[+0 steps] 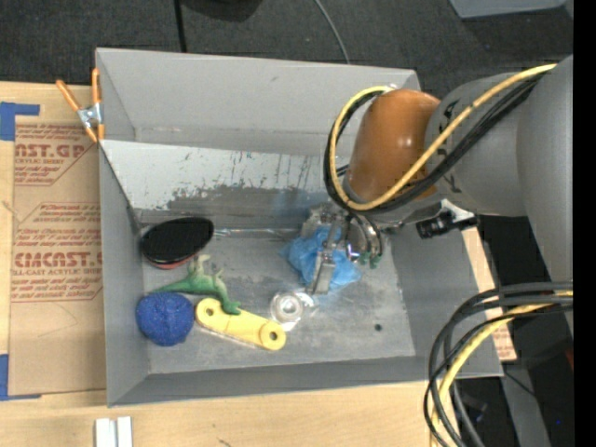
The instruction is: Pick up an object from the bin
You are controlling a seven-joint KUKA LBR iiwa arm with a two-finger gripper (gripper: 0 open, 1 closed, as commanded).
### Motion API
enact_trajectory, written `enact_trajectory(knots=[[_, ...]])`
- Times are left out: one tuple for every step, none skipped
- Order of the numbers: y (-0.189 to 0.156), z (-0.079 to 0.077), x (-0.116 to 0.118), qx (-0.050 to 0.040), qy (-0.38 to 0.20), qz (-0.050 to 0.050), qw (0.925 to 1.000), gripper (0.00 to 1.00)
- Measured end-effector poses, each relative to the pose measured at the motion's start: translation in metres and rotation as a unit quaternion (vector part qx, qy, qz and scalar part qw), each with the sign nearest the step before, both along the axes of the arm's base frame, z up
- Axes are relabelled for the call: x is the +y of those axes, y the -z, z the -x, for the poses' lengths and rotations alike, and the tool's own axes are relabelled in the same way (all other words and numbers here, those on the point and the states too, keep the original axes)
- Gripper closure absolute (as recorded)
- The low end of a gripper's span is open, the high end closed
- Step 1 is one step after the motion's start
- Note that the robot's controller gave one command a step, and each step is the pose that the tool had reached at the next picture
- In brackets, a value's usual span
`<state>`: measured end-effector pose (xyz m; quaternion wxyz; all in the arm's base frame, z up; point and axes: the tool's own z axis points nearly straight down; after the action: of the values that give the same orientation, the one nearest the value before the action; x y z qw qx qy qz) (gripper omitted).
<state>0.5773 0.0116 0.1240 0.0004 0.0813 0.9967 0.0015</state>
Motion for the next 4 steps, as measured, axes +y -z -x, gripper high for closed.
enact_trajectory(knots=[[0.035,-0.005,-0.022,-0.0039,-0.046,0.002,0.9989,0.00],[0.050,-0.010,-0.024,-0.0049,0.050,-0.001,0.9987,1.00],[0.050,-0.010,-0.024,-0.0049,0.050,-0.001,0.9987,1.00],[0.043,-0.014,-0.050,-0.0050,0.057,-0.001,0.9984,1.00]])
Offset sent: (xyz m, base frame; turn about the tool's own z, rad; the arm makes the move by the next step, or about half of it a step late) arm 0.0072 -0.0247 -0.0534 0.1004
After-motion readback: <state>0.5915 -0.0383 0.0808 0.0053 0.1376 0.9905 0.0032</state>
